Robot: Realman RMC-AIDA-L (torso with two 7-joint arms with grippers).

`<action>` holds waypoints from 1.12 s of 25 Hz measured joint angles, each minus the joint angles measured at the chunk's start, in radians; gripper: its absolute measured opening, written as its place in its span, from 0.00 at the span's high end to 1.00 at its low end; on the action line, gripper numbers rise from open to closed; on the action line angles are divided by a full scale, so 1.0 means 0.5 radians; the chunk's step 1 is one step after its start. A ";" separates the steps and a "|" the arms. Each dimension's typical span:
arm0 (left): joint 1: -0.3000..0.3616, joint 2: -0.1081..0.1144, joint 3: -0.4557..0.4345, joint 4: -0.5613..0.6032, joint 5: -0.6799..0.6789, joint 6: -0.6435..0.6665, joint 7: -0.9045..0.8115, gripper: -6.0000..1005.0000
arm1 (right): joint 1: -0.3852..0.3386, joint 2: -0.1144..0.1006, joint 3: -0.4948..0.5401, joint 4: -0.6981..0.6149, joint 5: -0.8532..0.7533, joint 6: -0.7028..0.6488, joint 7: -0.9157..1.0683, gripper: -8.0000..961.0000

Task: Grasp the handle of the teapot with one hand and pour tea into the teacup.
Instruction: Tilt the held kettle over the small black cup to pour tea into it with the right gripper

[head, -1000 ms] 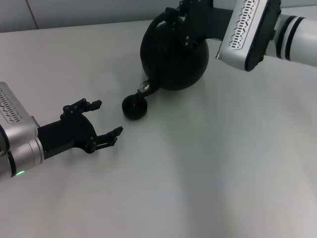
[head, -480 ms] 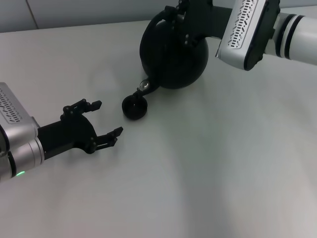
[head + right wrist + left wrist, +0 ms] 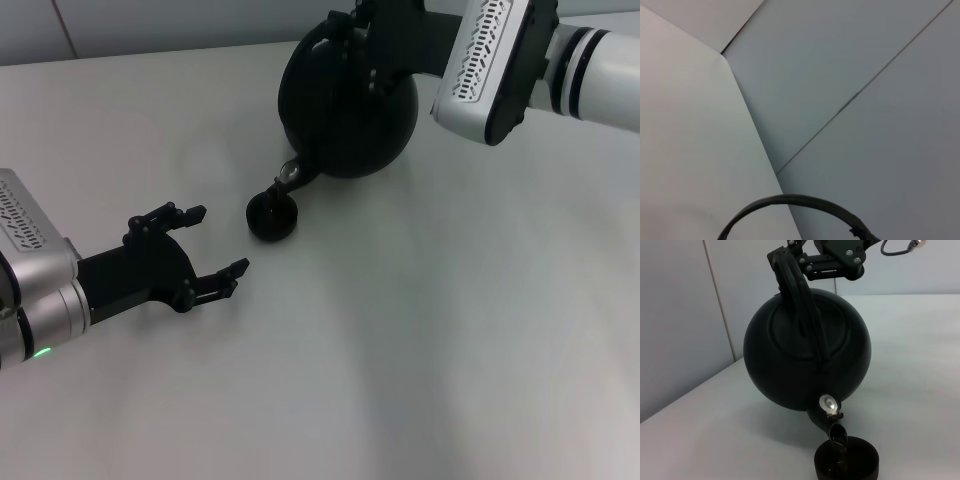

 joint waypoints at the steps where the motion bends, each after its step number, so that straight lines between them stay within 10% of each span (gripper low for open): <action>1: 0.000 0.000 0.000 0.000 0.000 0.000 0.000 0.16 | 0.000 0.000 -0.004 0.000 -0.002 0.000 0.000 0.91; 28: 0.023 0.006 0.000 0.040 0.000 0.019 0.000 0.16 | -0.007 -0.005 0.058 0.012 -0.009 0.000 0.345 0.91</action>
